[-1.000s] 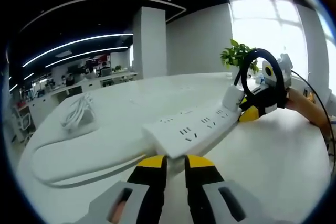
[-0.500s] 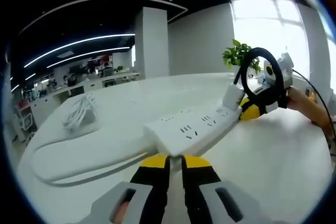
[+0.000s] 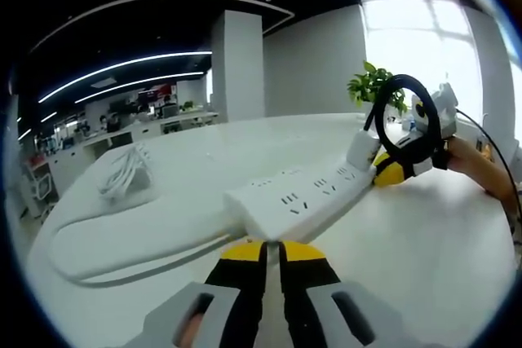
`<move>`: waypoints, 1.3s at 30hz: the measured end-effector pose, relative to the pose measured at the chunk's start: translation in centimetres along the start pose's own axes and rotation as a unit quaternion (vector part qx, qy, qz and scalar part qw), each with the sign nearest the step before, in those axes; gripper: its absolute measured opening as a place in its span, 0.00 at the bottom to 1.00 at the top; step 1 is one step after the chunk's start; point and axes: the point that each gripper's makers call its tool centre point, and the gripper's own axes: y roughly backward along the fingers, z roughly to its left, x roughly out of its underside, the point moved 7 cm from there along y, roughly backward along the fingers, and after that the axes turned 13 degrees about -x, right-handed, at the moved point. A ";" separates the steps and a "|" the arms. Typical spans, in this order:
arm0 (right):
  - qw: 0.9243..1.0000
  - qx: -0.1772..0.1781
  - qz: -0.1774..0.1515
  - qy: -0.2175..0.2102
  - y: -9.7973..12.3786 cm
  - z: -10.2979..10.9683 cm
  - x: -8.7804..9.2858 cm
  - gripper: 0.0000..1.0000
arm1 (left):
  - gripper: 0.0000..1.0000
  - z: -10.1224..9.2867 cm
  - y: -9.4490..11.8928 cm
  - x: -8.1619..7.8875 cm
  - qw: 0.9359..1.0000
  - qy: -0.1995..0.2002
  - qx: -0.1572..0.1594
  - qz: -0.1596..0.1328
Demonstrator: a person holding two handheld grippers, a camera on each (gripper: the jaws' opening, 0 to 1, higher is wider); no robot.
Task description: Straighten the power strip on the desk, plug the charger into it
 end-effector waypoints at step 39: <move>0.998 -0.011 -0.058 -0.037 2.5 3.3 -0.7 0.03 | 0.07 1.0 3.0 -2.4 0.998 0.015 -0.047 -0.042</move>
